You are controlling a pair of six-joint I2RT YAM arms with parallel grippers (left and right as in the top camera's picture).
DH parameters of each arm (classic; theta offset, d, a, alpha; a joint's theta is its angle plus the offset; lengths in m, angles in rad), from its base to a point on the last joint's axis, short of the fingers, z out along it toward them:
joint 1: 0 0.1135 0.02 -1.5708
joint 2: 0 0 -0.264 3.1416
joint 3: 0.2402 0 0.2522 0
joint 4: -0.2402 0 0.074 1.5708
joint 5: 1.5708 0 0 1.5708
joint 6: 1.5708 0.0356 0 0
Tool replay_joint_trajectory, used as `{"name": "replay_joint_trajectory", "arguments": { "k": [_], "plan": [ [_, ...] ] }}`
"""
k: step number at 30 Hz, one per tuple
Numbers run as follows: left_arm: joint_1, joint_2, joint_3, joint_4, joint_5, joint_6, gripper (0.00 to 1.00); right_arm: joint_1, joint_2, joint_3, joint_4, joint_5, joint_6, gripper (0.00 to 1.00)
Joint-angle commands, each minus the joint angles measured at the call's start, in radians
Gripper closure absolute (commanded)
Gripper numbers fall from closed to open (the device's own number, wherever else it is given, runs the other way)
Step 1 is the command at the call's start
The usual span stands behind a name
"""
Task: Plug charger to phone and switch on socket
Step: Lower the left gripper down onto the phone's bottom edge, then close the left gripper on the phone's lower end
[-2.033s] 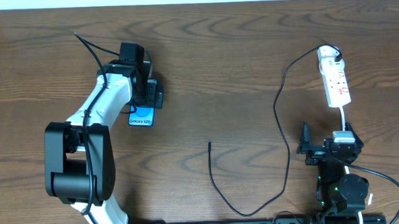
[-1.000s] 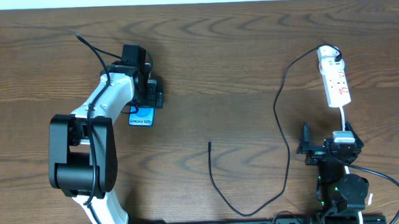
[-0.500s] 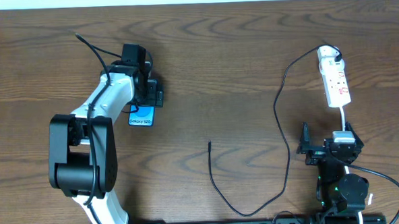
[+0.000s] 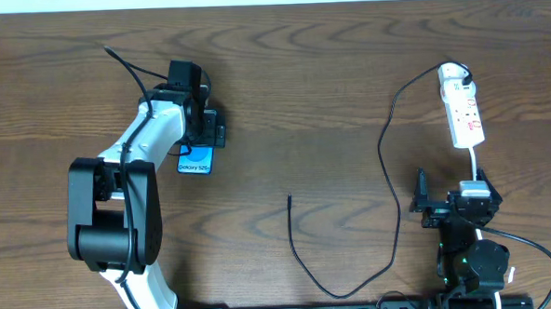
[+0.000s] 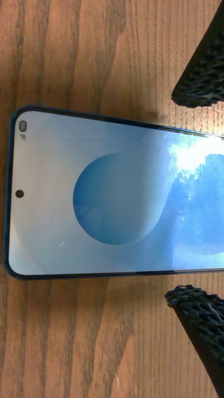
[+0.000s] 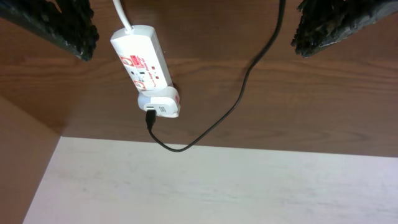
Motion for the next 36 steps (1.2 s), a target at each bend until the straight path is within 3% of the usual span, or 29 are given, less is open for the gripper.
{"name": "replay_joint_trajectory", "arguments": {
  "k": [1, 36],
  "plan": [
    [0.003, 0.012, -0.018, 0.000, -0.010, -0.009, 0.06, -0.005, -0.009, -0.002, -0.003, 0.002, -0.013, 0.01],
    [0.003, 0.064, -0.021, 0.009, -0.010, -0.005, 0.07, -0.005, -0.009, -0.002, -0.003, 0.002, -0.013, 0.01]
  ]
}}
